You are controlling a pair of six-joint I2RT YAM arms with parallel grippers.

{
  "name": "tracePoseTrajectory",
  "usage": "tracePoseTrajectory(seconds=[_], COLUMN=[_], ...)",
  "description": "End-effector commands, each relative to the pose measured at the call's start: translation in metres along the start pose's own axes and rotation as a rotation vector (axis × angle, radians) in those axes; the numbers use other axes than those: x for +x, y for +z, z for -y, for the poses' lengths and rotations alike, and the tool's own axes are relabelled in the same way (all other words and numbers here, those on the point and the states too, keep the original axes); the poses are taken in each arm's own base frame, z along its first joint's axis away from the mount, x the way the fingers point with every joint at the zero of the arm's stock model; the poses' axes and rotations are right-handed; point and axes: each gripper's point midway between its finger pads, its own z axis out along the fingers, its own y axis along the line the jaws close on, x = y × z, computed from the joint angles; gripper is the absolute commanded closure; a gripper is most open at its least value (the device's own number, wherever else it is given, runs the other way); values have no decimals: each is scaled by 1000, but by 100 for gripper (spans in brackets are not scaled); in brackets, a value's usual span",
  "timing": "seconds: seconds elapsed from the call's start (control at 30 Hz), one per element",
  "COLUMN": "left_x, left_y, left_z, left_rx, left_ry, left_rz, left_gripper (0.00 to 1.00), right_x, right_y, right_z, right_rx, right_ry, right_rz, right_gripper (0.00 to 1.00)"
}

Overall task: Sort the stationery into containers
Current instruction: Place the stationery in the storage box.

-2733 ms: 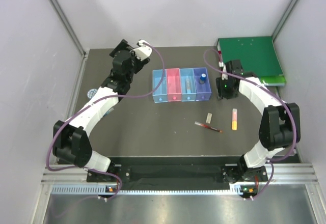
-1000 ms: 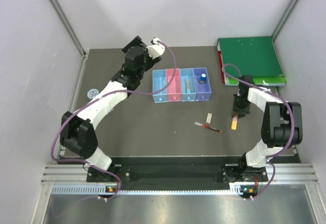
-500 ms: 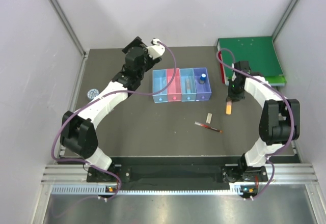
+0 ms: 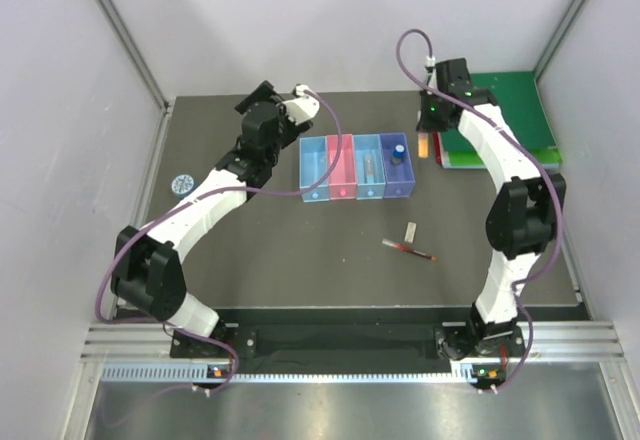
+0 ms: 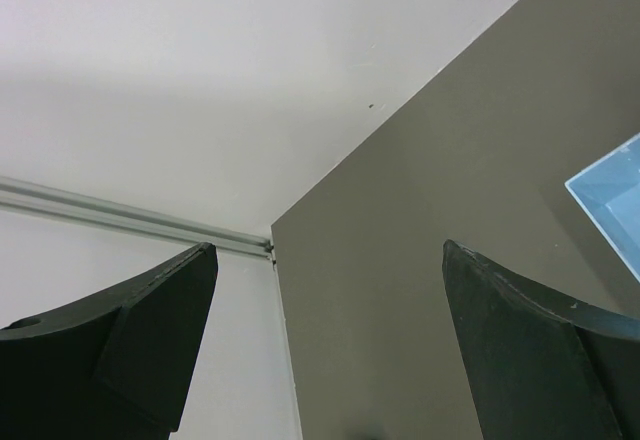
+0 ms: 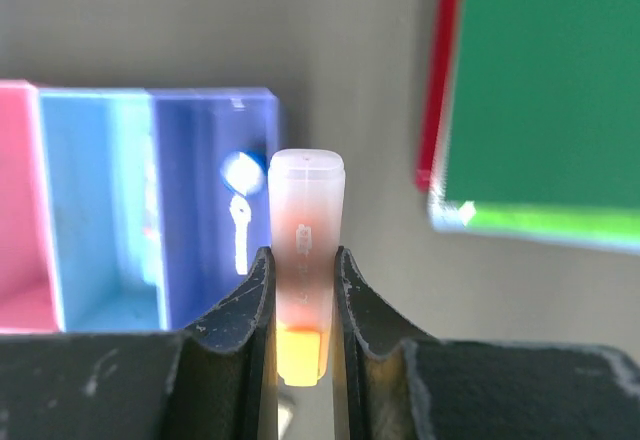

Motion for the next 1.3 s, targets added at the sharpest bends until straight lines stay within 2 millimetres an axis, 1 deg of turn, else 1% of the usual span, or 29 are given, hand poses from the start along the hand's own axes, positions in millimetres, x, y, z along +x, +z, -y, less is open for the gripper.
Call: tracePoseTrajectory(seconds=[0.0, 0.03, 0.07, 0.1, 0.13, 0.17, 0.27, 0.3, 0.33, 0.37, 0.43, 0.47, 0.6, 0.63, 0.7, 0.73, 0.83, 0.93, 1.03, 1.27], left_x=[-20, -19, -19, -17, -17, -15, -10, -6, -6, -4, -2, -1, 2, 4, 4, 4, 4, 4, 3, 4], left_y=[-14, -15, -16, -17, -18, -20, -22, -22, -23, -23, -24, -24, -23, -23, -23, -23, -23, -24, -25, -26], left_z=[-38, -39, -42, -44, -46, -47, -53, -55, -57, -56, -58, -58, -59, -60, -61, -61, -61, -62, -62, -62], left_rx=[-114, -118, -123, -126, -127, -127, -136, -140, -143, -141, -146, -144, -145, -145, -146, -146, -146, -147, -144, -139], left_ry=[-69, -76, -79, -81, -84, -83, -85, -87, -90, -87, -89, -89, -93, -92, -94, -94, -96, -99, -97, -95], left_rz=[69, 67, 66, 63, 64, 60, 49, 43, 44, 42, 37, 37, 32, 30, 31, 31, 31, 35, 37, 36], left_gripper=[1, 1, 1, 1, 1, 1, 1, 1, 1, 1, 1, 1, 1, 1, 1, 1, 1, 1, 1, 1], right_x=[-25, -24, -31, -31, -28, -33, -33, -33, -29, -31, -29, -28, -20, -12, -3, 7, 23, 35, 41, 47], right_y=[8, 17, 17, 20, 28, 28, 33, 34, 38, 38, 41, 41, 45, 50, 53, 58, 67, 73, 79, 86], right_z=[-37, -42, -48, -57, -61, -66, -87, -90, -98, -106, -116, -124, -140, -140, -142, -141, -138, -139, -140, -149], right_rx=[-57, -66, -73, -84, -88, -94, -121, -124, -153, -165, -177, -188, -209, -208, -211, -206, -199, -198, -197, -206], right_ry=[-57, -65, -71, -83, -88, -92, -115, -115, -119, -124, -131, -139, -150, -153, -157, -162, -164, -173, -172, -183], right_rz=[40, 30, 47, 48, 33, 46, 51, 52, 39, 46, 44, 44, 30, 10, -9, -34, -69, -87, -95, -97], right_gripper=[100, 100, 100, 100, 100, 100, 100, 100, 100, 100, 100, 100, 100, 100, 100, 100, 100, 100, 100, 100])
